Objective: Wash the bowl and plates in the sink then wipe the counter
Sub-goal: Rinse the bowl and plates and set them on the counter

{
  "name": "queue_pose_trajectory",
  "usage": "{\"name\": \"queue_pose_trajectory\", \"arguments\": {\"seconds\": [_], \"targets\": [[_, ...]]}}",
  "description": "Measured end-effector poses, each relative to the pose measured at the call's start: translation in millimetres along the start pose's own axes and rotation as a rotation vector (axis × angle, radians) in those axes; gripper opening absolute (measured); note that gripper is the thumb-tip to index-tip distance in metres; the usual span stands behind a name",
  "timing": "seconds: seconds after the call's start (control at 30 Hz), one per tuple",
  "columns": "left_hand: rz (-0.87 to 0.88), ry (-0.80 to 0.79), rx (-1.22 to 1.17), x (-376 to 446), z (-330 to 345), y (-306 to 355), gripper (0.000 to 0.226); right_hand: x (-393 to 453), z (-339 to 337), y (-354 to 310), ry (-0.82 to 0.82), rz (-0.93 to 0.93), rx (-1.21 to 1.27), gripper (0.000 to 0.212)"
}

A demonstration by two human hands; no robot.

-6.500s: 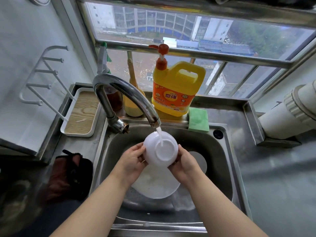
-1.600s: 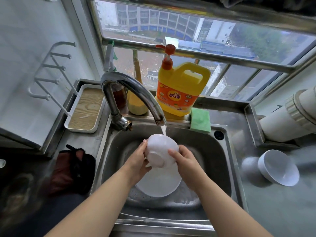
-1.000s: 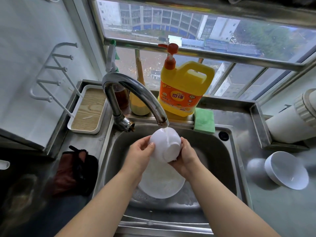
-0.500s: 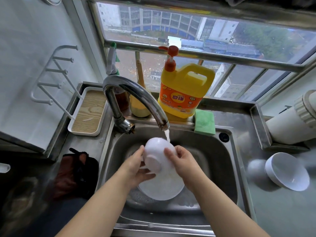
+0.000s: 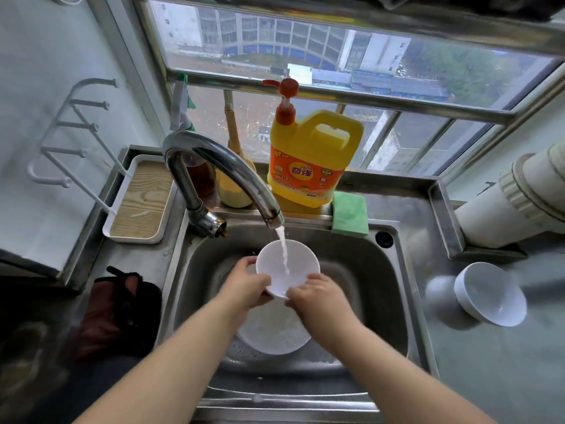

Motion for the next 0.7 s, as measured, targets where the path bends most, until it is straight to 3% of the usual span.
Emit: {"name": "queue_pose_trajectory", "arguments": {"seconds": [0.1, 0.2, 0.3, 0.37, 0.43, 0.53, 0.6, 0.7], "targets": [[0.066, 0.094, 0.020, 1, 4, -4, 0.048, 1, 7, -9, 0.012, 0.004, 0.073, 0.021], [0.017, -0.081, 0.150, 5, -2, 1, 0.047, -11, 1, 13, -0.048, -0.060, -0.033, 0.036], [0.078, -0.017, 0.130, 6, 2, 4, 0.048, -2, 4, 9, -0.120, 0.055, -0.046, 0.018], [0.045, -0.049, 0.013, -1, 20, -2, 0.053, 6, 4, 0, -0.146, 0.174, 0.099, 0.007], [-0.019, -0.133, 0.030, -6, 22, -3, 0.054, 2, 5, -1, -0.115, 0.100, 0.186, 0.015], [-0.057, -0.270, 0.083, -1, 8, 2, 0.057, -7, 4, 20, -0.083, -0.049, -0.085, 0.025], [-0.044, -0.186, 0.014, 2, 7, -1, 0.055, -4, 7, 13, -0.167, -0.011, -0.069, 0.013], [0.008, 0.007, -0.082, 6, 19, -8, 0.058, 0, 20, 6, -0.223, 0.204, 0.135, 0.024]]}}
Point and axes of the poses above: each hand's wrist, its own x-axis towards the middle knuckle, its own z-axis out of the palm, y = z × x, the point moved 6 cm from there along x, towards the middle knuckle, and after that the axes turned 7 degrees about y, right-handed, at the moved point
